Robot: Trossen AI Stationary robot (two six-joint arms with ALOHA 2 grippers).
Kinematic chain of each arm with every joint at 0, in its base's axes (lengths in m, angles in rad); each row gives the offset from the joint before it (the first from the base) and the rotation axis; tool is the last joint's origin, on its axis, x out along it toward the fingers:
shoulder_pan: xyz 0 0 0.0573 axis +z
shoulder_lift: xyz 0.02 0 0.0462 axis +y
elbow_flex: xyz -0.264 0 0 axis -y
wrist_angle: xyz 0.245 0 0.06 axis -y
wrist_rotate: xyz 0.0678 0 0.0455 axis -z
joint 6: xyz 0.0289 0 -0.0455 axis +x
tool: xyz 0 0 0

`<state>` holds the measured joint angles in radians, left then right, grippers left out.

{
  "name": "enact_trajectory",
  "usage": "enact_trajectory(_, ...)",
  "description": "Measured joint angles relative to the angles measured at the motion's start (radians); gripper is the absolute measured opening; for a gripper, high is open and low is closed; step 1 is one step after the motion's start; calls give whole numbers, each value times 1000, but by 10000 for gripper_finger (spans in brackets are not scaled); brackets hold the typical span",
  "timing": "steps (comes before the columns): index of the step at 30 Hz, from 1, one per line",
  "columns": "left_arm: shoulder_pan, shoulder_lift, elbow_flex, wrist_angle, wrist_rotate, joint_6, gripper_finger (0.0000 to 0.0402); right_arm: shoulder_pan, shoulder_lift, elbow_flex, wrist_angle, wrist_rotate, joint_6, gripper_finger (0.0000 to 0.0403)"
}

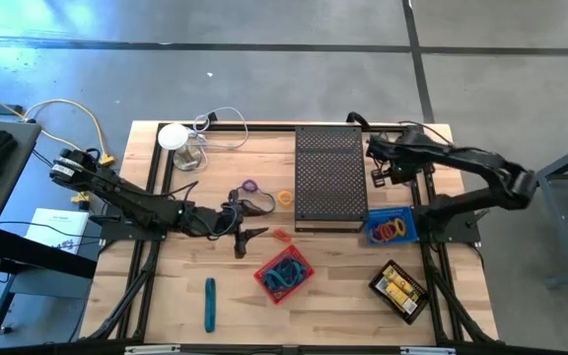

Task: Pick & Place Office Desk Supplies
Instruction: Put the purple spring keychain into the blue basket

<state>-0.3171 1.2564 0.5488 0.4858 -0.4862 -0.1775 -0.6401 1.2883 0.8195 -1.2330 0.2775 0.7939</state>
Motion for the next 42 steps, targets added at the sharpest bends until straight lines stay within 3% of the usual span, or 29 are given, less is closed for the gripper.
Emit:
enact_trajectory(5,-30,0,0,0,0,-12,205,184,-163,42,-170,2,175,5)
enact_trajectory(11,-53,0,0,0,0,-30,205,490,-298,45,-215,21,453,4)
enact_trajectory(16,-64,0,0,-2,0,-104,205,754,-286,45,-150,66,651,4)
enact_trajectory(23,-79,0,0,-65,0,-204,205,990,-153,46,-158,45,909,4)
enact_trajectory(33,-153,0,0,-67,0,-335,205,1183,49,46,-75,-61,1159,4)
enact_trajectory(42,-200,0,0,-67,0,-400,205,1215,136,46,-42,-32,1192,7)
